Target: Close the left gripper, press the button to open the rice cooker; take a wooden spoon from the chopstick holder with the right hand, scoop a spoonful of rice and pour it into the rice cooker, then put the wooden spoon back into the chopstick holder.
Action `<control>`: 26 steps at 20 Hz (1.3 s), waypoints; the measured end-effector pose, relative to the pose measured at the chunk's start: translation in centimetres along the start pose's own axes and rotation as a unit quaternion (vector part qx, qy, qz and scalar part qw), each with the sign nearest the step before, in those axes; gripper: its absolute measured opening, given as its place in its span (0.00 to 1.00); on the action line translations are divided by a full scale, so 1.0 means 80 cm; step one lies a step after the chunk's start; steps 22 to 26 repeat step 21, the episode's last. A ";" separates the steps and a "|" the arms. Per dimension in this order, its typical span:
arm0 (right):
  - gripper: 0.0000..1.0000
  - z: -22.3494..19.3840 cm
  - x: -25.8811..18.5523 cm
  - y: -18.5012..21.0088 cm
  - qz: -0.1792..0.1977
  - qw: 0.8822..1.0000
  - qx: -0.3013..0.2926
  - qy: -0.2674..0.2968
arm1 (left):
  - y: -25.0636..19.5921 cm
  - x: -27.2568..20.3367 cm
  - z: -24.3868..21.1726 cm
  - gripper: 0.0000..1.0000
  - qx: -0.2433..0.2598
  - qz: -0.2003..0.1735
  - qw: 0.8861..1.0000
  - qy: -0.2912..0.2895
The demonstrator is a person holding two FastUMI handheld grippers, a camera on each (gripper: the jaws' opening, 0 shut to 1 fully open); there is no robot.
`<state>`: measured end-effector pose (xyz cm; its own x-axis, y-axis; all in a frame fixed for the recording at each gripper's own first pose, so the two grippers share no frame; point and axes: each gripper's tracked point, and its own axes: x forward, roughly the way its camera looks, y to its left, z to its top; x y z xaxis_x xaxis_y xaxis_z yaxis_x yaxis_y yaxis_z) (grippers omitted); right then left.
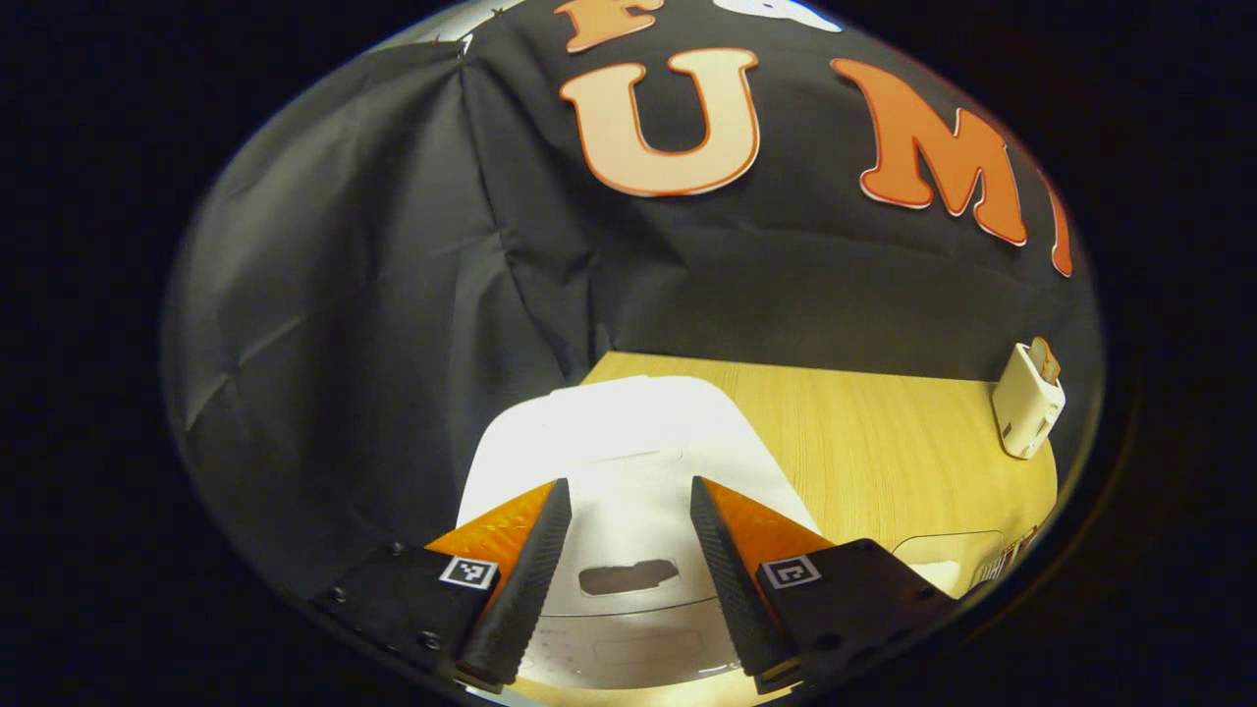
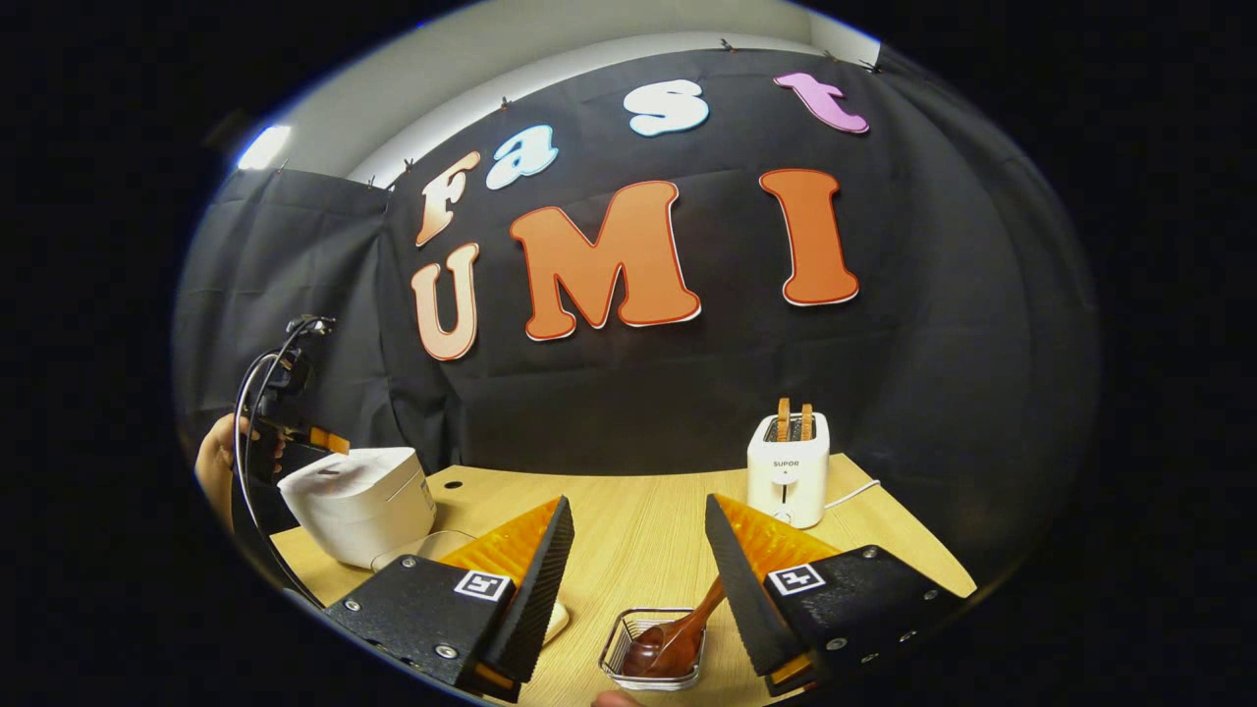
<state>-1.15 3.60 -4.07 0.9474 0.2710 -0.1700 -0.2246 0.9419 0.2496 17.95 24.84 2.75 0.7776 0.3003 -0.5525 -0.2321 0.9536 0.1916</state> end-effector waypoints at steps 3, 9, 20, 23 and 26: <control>0.80 0.008 0.001 0.007 -0.001 1.000 -0.007 -0.015 | -0.016 -0.031 0.019 0.82 0.023 0.002 0.998 -0.052; 0.81 0.041 -0.002 0.014 -0.025 0.996 -0.052 -0.069 | -0.057 -0.088 0.051 0.82 0.017 -0.024 0.988 -0.154; 0.84 0.062 0.008 0.048 -0.019 0.990 -0.073 -0.119 | -0.130 -0.174 0.077 0.82 -0.020 -0.073 0.942 -0.328; 0.84 0.063 0.010 0.052 -0.017 0.990 -0.075 -0.122 | -0.135 -0.178 0.077 0.83 -0.024 -0.076 0.938 -0.338; 0.84 0.063 0.010 0.052 -0.017 0.990 -0.075 -0.122 | -0.135 -0.178 0.077 0.83 -0.024 -0.076 0.938 -0.338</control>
